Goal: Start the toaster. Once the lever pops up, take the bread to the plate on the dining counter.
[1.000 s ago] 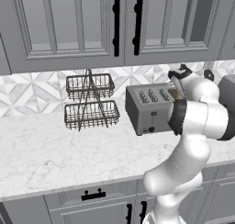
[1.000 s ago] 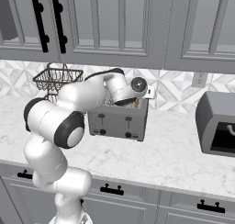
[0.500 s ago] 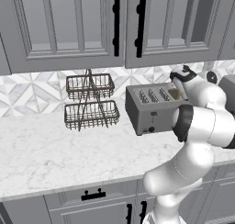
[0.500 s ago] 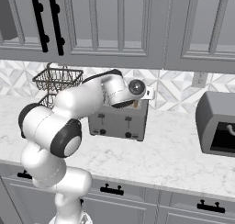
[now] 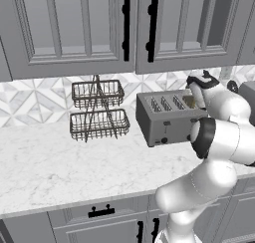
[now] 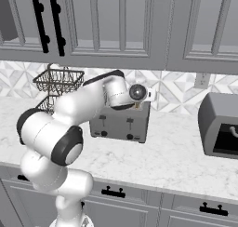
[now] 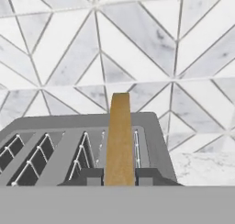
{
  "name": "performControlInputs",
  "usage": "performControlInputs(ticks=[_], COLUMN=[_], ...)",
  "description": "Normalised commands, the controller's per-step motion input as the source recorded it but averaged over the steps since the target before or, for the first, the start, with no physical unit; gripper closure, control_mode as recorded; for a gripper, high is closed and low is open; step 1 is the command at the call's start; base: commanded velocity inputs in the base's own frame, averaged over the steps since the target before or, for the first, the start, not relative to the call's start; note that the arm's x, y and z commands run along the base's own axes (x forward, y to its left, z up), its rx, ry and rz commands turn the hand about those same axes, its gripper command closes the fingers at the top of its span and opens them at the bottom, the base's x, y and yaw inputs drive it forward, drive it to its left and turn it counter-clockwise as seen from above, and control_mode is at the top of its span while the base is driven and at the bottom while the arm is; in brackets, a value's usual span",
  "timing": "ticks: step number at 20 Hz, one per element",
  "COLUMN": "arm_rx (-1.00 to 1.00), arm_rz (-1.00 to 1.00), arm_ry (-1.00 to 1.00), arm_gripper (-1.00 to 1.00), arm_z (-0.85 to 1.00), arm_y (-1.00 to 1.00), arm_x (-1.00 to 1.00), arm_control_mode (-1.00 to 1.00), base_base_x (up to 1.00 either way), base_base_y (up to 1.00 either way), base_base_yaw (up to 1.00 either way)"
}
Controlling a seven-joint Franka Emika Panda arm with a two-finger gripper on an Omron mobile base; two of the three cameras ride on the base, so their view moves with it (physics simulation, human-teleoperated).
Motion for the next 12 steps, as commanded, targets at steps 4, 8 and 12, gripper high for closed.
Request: performControlInputs(ticks=[4,8,12], arm_rx=[0.0,0.0,0.0], arm_rz=[0.0,0.0,0.0], arm_ry=[-0.13,-0.1,-0.03], arm_gripper=[1.0,1.0,1.0], arm_z=[0.12,0.24,0.46], arm_y=[0.0,0.0,0.0], arm_x=[-0.25,-0.38,-0.42], arm_control_mode=[-1.0,-1.0,-1.0], base_base_x=[0.0,0.0,0.0], base_base_y=[0.0,0.0,0.0], base_base_yaw=[0.0,0.0,0.0])
